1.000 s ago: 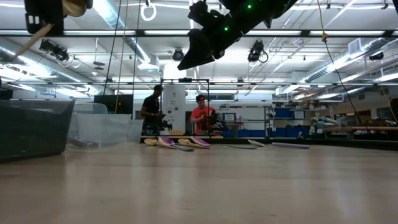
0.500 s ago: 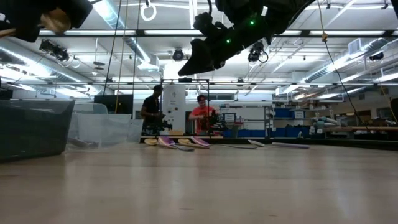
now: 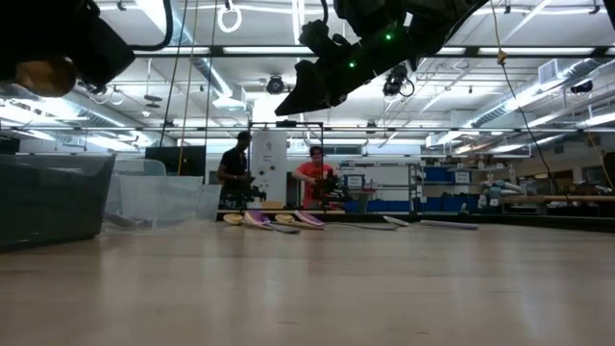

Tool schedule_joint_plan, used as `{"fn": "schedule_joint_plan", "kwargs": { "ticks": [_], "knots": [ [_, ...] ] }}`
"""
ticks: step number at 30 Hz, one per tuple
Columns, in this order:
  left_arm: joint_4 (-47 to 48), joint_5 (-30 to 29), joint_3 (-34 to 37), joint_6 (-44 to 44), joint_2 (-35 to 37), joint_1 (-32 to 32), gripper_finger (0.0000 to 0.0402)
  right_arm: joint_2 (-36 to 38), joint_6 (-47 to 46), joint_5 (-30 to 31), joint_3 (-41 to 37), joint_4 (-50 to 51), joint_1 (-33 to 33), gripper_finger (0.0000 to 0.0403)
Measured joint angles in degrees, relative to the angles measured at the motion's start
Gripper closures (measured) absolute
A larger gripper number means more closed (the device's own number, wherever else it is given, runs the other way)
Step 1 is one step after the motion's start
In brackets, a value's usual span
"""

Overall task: Sort silverware by color (type)
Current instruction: Put the gold spoon into the black bin

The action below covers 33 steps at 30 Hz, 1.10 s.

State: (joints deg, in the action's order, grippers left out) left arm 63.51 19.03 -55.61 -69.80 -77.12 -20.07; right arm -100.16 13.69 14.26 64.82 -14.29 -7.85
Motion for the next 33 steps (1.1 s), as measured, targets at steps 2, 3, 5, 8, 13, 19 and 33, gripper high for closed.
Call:
{"fn": "schedule_joint_plan", "kwargs": {
  "ticks": [2,3,5,8,13,19,33],
  "knots": [
    [-0.1,0.3,0.0,1.2,-1.3,-0.3,0.0374,0.0,0.0,-1.2,0.0,-0.3,-0.2,0.0238],
    [-0.3,0.3,0.0,1.7,-1.9,-0.4,0.0374,0.0,0.0,-1.7,0.0,-0.3,-0.2,0.0238],
    [-0.5,0.4,0.0,3.3,-3.1,-0.4,0.0374,0.0,0.0,-2.1,0.0,-0.4,-0.2,0.0238],
    [-0.6,0.4,0.0,5.4,-4.6,-0.4,0.0374,0.0,0.0,-2.1,0.0,-0.4,-0.2,0.0238],
    [-1.1,0.4,0.0,8.6,-6.6,-0.4,0.0374,0.0,0.0,-2.1,0.0,-0.2,-0.2,0.0238],
    [-5.8,0.4,0.0,11.8,-7.8,-0.4,0.0374,0.0,0.0,-2.4,0.0,0.0,-0.2,0.0238],
    [-11.0,0.0,5.4,12.0,-7.7,-0.4,0.0374,0.0,-0.2,-3.7,0.0,0.3,-0.2,0.0238]
  ]
}}
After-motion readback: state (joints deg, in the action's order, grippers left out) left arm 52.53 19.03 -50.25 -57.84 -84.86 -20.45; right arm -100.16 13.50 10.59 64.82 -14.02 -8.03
